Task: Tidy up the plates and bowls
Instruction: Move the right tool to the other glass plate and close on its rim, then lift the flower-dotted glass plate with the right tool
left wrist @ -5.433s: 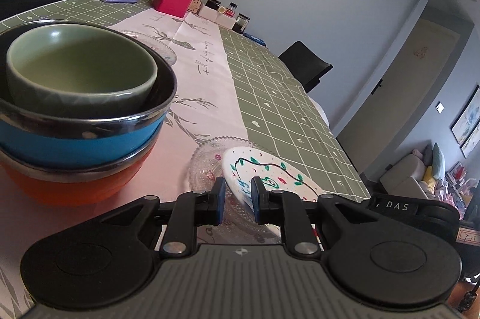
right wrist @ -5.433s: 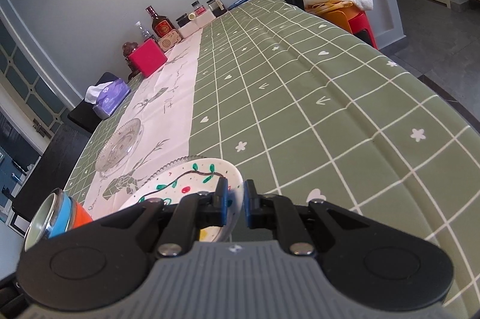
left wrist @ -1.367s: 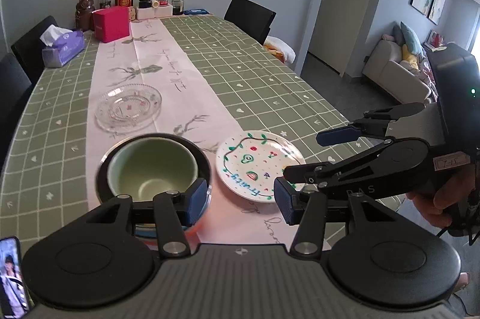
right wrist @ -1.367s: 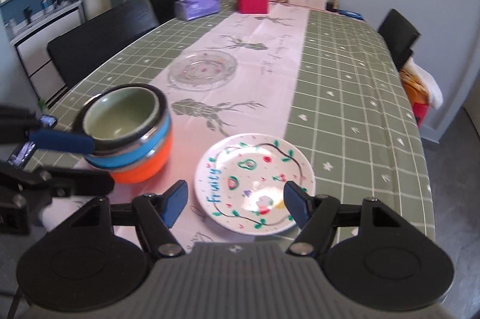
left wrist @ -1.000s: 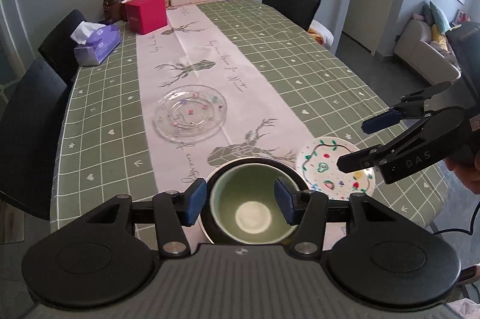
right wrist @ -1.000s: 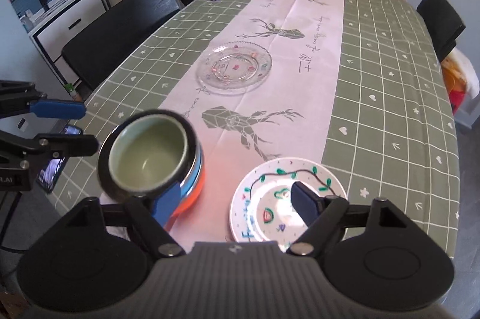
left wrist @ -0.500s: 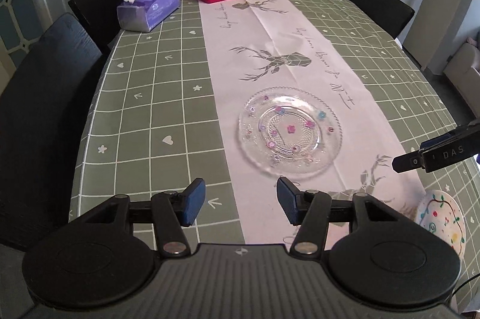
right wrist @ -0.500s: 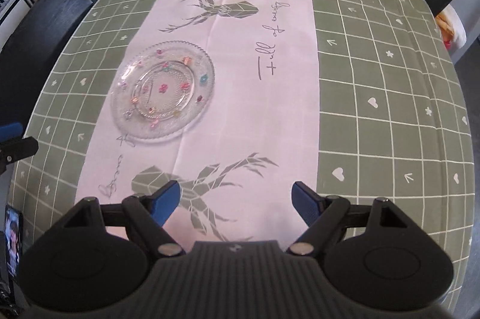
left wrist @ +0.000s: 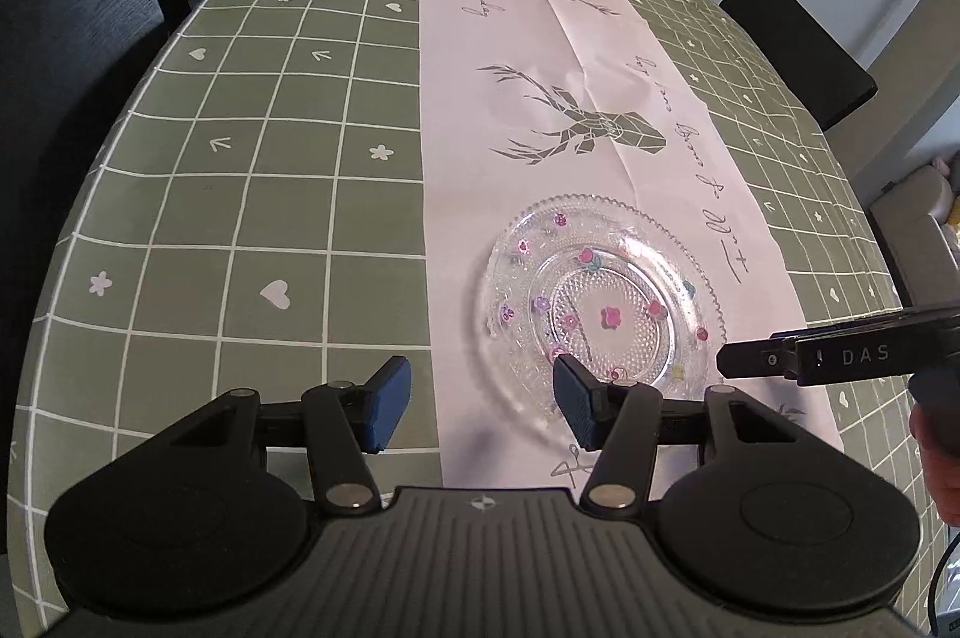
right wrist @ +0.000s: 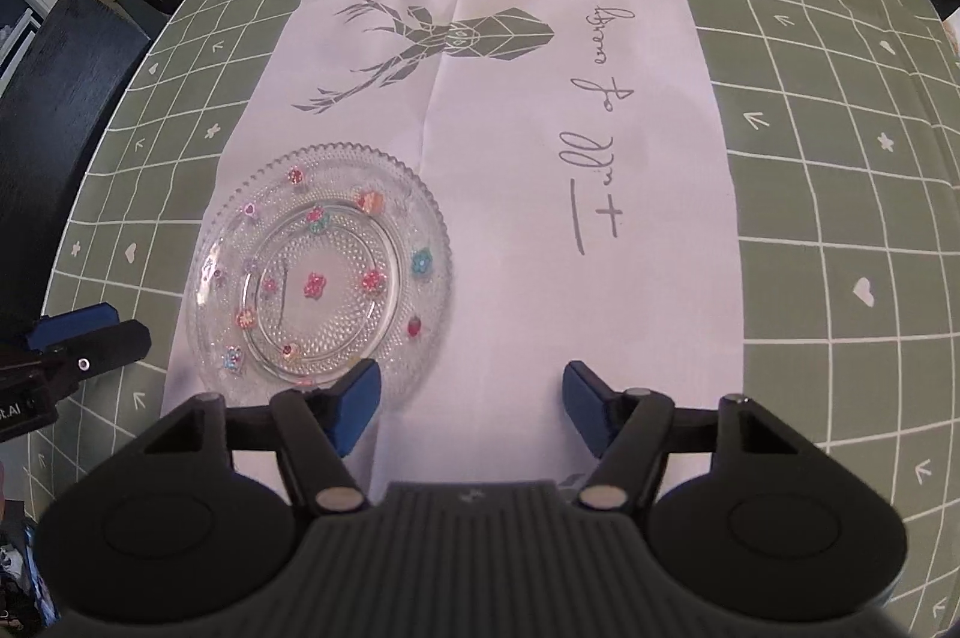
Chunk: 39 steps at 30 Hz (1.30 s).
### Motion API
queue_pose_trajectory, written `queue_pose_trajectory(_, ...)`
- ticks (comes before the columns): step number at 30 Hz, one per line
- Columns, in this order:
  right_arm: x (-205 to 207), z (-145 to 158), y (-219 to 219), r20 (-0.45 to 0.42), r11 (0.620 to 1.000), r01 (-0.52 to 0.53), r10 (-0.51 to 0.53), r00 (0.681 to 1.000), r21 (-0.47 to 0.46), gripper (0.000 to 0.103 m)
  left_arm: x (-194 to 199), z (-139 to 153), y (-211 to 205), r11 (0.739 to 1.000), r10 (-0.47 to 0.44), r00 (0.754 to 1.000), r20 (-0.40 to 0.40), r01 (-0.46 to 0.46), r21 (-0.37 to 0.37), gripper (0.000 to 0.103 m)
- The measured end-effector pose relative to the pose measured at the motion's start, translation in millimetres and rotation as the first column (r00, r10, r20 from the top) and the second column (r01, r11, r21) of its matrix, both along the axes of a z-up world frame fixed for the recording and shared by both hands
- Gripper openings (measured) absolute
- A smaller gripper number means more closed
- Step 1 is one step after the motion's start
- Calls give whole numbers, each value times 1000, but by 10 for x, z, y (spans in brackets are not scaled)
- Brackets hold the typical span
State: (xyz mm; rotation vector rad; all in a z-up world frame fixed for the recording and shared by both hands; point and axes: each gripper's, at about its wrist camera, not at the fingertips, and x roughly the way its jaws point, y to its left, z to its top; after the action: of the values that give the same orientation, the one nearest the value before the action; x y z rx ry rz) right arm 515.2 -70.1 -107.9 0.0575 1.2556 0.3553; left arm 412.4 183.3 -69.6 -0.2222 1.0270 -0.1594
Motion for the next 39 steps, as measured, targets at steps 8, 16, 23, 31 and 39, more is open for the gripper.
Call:
queue_pose_trajectory(8, 157, -85, 28, 16, 999, -8, 8, 1000, 37, 51, 190, -219, -95, 1000, -12, 1000, -27, 12, 17, 43)
queue_pose_trajectory(16, 224, -109, 77, 42, 996, -27, 23, 999, 81, 25, 252, -248, -143, 999, -35, 999, -1, 35, 5, 32)
queue_pose_trajectory(23, 160, -112, 159, 64, 995, -62, 58, 996, 76, 18, 258, -239, -239, 999, -42, 999, 4, 42, 21, 25)
queue_pose_trajectory(31, 127, -95, 126, 61, 996, -54, 49, 997, 76, 12, 200, -208, -246, 998, -33, 999, 10, 32, 47, 19)
queue_pose_trajectory(39, 46, -64, 83, 52, 996, -54, 50, 997, 72, 10, 82, -79, -266, 999, -28, 999, 26, 27, 41, 17)
